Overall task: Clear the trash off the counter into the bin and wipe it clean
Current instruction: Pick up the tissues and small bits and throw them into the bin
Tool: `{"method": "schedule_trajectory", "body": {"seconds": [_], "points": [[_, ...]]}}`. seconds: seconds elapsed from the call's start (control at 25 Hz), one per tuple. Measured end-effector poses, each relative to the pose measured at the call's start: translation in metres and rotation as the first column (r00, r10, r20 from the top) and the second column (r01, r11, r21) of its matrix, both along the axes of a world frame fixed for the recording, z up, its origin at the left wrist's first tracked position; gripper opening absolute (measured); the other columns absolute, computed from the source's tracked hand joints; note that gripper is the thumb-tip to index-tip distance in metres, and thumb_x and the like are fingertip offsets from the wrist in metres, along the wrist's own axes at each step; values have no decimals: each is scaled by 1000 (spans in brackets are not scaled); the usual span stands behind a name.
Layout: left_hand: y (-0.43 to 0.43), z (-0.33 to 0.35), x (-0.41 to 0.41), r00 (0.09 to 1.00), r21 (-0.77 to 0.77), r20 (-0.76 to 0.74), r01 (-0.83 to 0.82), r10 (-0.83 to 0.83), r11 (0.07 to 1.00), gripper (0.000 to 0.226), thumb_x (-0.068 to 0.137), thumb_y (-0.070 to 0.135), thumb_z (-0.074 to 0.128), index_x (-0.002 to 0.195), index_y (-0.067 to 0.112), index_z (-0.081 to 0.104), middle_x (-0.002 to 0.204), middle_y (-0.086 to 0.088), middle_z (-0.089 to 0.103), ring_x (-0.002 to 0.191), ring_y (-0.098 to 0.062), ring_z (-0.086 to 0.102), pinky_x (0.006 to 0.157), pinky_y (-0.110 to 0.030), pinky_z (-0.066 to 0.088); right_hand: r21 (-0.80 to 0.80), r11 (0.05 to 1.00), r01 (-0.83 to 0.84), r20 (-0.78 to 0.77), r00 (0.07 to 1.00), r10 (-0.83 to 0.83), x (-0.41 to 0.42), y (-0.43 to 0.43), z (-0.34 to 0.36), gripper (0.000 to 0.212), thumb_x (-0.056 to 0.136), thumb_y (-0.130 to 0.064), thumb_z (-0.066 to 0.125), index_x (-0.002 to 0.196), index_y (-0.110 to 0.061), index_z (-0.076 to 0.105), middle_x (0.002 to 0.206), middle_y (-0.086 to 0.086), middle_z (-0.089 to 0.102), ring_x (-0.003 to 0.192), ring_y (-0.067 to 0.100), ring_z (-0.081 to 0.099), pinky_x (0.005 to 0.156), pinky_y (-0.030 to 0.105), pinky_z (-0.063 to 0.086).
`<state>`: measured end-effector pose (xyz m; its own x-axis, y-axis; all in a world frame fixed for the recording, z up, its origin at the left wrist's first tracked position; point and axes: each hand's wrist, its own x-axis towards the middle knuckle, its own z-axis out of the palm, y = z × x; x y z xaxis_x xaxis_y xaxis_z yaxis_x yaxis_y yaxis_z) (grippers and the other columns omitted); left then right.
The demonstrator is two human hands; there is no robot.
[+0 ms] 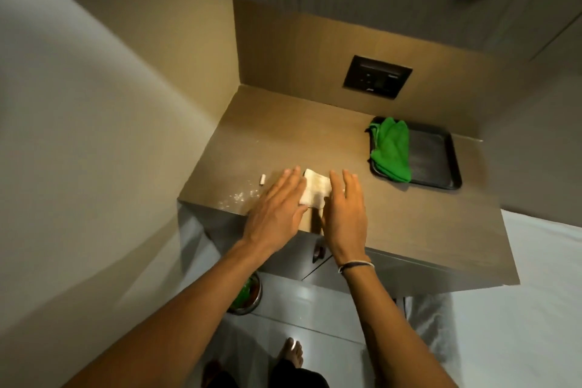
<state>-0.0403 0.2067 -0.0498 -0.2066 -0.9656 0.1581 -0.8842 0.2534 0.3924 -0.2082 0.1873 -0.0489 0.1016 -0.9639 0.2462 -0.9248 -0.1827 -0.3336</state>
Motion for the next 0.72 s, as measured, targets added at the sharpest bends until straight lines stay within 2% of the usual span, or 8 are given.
{"method": "schedule_trajectory", "body": {"seconds": [0.08, 0.16, 0.28, 0.36, 0.44, 0.56, 0.64, 0.72], "points": [[-29, -8, -32, 997, 14, 38, 61, -62, 998, 56, 104, 20, 67, 156, 7, 49, 174, -18, 31, 163, -33, 27, 128, -49, 37, 43, 999, 29, -43, 999, -27, -21, -22, -10, 39, 97, -10, 60, 135, -12, 54, 139, 13, 55, 133, 33, 49, 99, 45, 54], [-44, -19, -54, 998, 90, 62, -1, -5, 996, 56, 103, 9, 65, 156, 5, 46, 175, -19, 29, 163, -34, 24, 130, -44, 34, 105, 994, 19, -57, 998, -13, -32, -31, -20, 20, 96, -12, 58, 116, -13, 64, 119, 9, 63, 116, 31, 58, 82, 42, 57], [-44, -28, -62, 997, 128, 71, -45, 36, 991, 43, 101, -1, 63, 144, 1, 60, 167, -20, 45, 158, -34, 38, 122, -48, 46, 111, 993, -23, -11, 1000, 25, -38, -22, -24, 14, 94, -8, 63, 105, -10, 71, 112, 11, 69, 107, 35, 64, 75, 43, 57], [-26, -29, -58, 999, 67, 53, -16, 12, 998, 34, 96, -2, 71, 130, 2, 72, 152, -20, 62, 144, -34, 57, 106, -52, 60, -1, 998, -66, -15, 998, 66, -36, -1, -25, 25, 91, -8, 74, 116, -7, 72, 120, 14, 72, 111, 36, 67, 80, 43, 61], [6, -36, -50, 999, -77, -31, -18, 16, 997, 35, 89, -3, 78, 123, 3, 77, 137, -18, 74, 126, -33, 72, 95, -50, 66, -77, 992, -99, 77, 991, 105, -27, 33, -27, 38, 91, -7, 77, 128, -7, 70, 131, 15, 70, 119, 31, 66, 95, 40, 59], [84, -69, -22, 971, -293, -206, -182, 124, 939, 28, 96, 0, 67, 121, 0, 79, 130, -16, 78, 118, -26, 76, 101, -36, 62, -125, 979, -162, 231, 955, 187, -5, 102, -44, 34, 94, -4, 74, 128, -5, 71, 133, 13, 70, 123, 24, 66, 107, 35, 54], [146, -101, 7, 952, -261, -215, -272, 219, 926, 26, 101, 2, 64, 121, 2, 81, 130, -13, 79, 118, -21, 76, 103, -31, 60, -57, 970, -236, 254, 936, 243, 8, 147, -71, 25, 97, -9, 72, 122, -6, 74, 131, 12, 72, 120, 22, 68, 106, 35, 54], [201, -143, 37, 925, -106, -155, -364, 347, 925, 23, 103, 6, 65, 119, 4, 81, 125, -13, 81, 110, -22, 80, 91, -33, 66, 146, 933, -330, 290, 916, 278, 21, 182, -110, 24, 99, -19, 68, 120, -10, 76, 131, 8, 72, 118, 21, 70, 102, 38, 57]]}}
